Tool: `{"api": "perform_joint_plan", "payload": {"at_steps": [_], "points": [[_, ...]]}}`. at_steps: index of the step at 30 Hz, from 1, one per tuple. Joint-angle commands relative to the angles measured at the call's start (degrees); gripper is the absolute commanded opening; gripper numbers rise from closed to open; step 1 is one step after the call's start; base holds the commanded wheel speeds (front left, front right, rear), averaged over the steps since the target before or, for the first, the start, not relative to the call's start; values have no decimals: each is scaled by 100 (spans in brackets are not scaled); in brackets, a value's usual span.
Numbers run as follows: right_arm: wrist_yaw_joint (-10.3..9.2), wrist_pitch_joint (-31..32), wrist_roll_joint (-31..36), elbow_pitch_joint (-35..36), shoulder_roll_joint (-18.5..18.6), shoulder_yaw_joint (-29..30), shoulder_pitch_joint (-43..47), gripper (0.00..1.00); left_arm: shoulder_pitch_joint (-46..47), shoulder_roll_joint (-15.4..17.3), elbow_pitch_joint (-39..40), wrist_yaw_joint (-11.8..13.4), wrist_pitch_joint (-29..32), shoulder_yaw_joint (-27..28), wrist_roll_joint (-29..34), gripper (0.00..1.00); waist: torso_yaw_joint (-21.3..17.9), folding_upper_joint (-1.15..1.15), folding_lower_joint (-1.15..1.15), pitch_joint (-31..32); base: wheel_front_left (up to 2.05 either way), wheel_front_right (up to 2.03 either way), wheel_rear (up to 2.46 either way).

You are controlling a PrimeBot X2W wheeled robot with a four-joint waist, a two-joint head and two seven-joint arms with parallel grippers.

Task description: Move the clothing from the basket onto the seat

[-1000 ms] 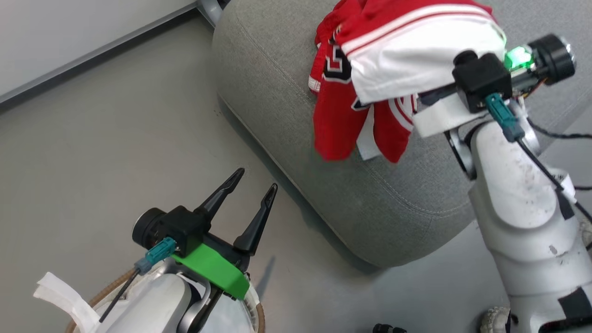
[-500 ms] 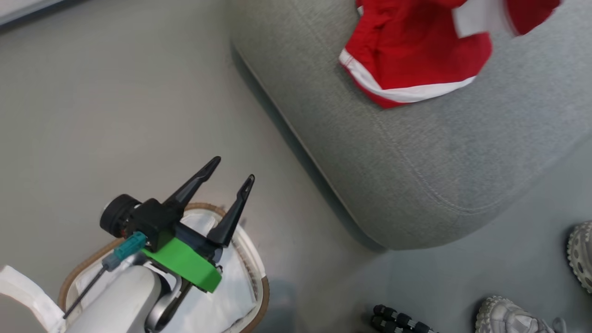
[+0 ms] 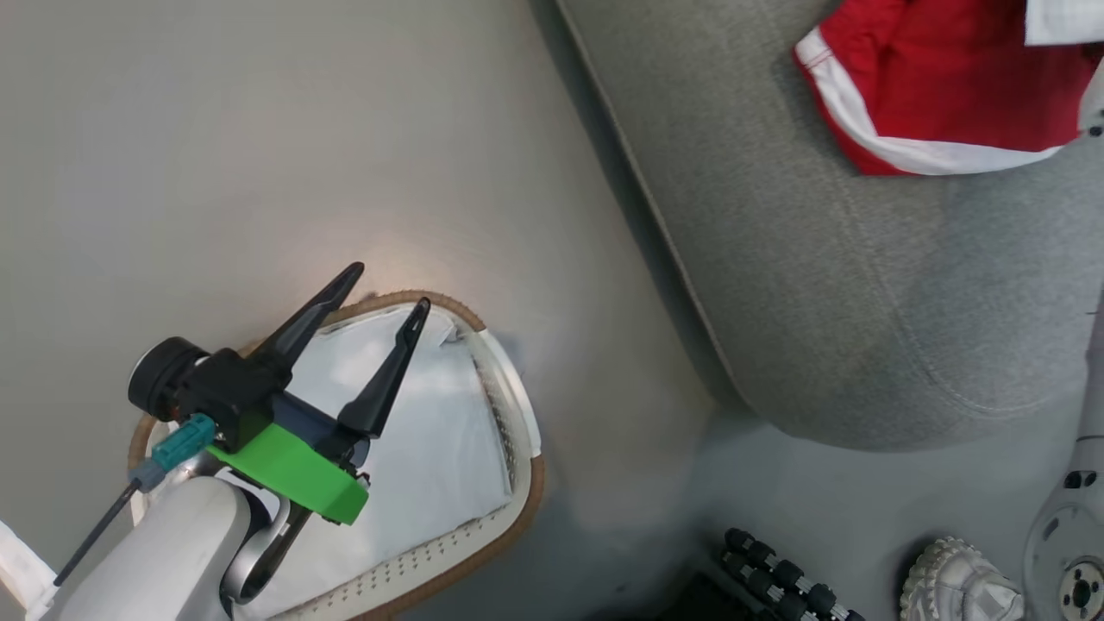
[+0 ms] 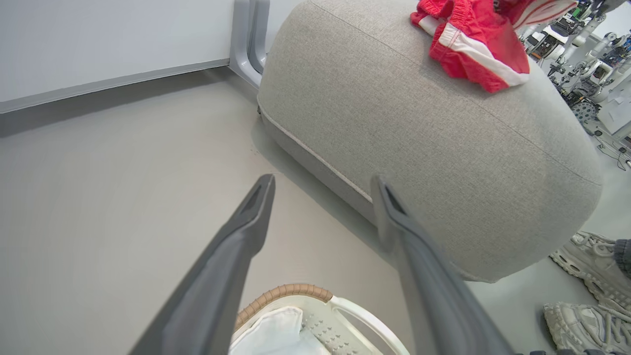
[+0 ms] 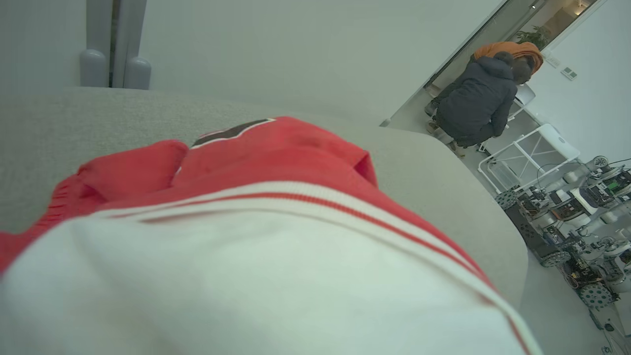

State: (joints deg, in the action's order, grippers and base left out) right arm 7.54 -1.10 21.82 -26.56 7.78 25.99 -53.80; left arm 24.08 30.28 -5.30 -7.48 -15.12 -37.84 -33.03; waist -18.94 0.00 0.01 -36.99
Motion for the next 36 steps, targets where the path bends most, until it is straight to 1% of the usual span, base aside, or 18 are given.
{"api": "perform_joint_plan", "payload": {"at_steps": [1, 2, 7, 14, 19, 23, 28, 32, 36], "points": [[-10, -79, 90, -26, -28, 43, 52, 51, 61, 57, 15, -3, -2, 47, -54, 100, 263, 0, -1, -272, 0, 0, 0], [-10, -155, 84, -52, -86, 95, 54, 100, 41, 51, 10, -3, -2, 54, -56, 100, 268, 0, -1, -267, 0, 0, 0], [-10, -414, 205, -278, -238, 117, 217, 100, 28, -87, -65, -3, -2, 38, -79, 100, 281, 0, -1, -73, 0, 0, 0], [-10, -627, 94, -807, -45, 115, 543, 100, -17, -462, -291, -3, -2, -5, -121, 100, 353, 0, -1, 557, 0, 0, 0], [-10, -957, -133, -1081, 75, 48, 994, 100, -176, -766, -534, -3, -2, -6, -147, 100, 436, 0, -1, 1114, 0, 0, 0], [-10, -1171, -277, -1148, 97, -159, 1474, 100, -328, -1012, -751, -3, -3, 77, -142, 100, 507, 0, -1, 1566, 0, 0, 0], [-10, -1323, -636, -1036, 4, -571, 2062, 100, -598, -1290, -1036, -3, -2, 336, -92, 100, 600, 0, -1, 2078, 0, 0, 0], [-10, -1387, -1035, -1002, -62, -1065, 2429, 100, -756, -1479, -1304, -3, -3, 634, -49, 100, 770, 0, -1, 2410, 0, 0, 0], [-10, -1403, -1487, -1040, -220, -1581, 2720, 100, -905, -1613, -1564, -3, -2, 996, -5, 100, 996, 0, -1, 2661, 0, 0, 0]]}}
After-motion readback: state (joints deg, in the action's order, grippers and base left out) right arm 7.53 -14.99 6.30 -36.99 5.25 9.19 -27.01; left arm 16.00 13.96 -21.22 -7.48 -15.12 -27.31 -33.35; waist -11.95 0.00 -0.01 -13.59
